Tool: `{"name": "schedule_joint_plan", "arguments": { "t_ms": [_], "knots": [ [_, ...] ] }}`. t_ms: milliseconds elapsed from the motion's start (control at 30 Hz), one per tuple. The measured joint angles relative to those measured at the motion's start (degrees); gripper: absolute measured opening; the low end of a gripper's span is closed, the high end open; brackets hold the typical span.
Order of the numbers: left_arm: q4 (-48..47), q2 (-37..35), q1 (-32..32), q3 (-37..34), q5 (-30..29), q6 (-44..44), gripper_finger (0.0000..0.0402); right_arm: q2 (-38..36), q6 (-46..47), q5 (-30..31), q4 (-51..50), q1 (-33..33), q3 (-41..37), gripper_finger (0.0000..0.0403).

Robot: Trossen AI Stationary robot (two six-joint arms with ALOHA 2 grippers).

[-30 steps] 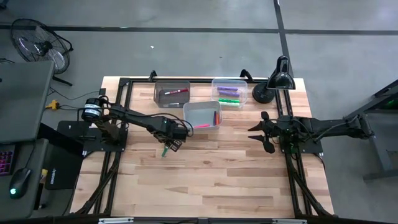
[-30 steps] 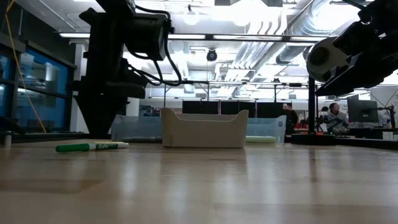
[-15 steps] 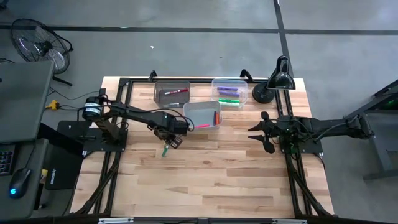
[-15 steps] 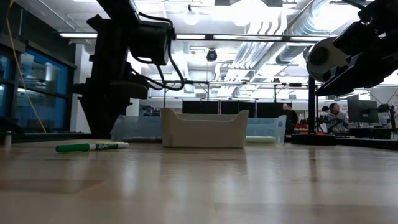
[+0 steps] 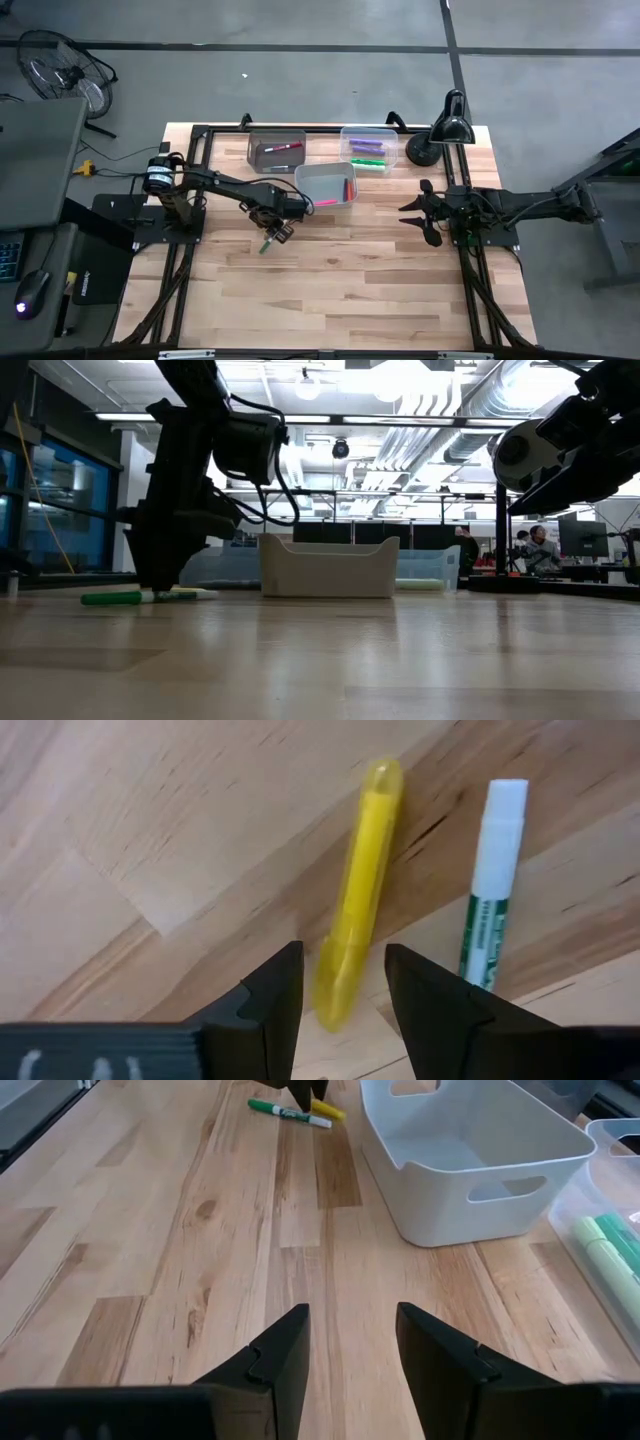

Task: Pick & Place Markers
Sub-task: Put the yellow pen into the gray bin

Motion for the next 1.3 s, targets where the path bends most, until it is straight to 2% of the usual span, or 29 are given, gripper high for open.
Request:
{"name": "schedule_joint_plan", "arguments": {
  "t_ms": [200,667,1300],
  "knots": [
    [0.59,0.08,0.00,-0.04,-0.02,0.97,0.0138,0.00,0.00,-0.26,-0.02,0.00,0.00,0.0139],
    [1.65,0.17,0.00,-0.11,0.83,2.87,0.0086,0.00,0.00,-0.28,-0.02,0.00,0.00,0.0139],
    [0.39,0.47,-0.02,1.02,-0.06,5.47,0.0057,0.00,0.00,-0.26,-0.04,0.00,-0.02,0.0139]
  ]
}}
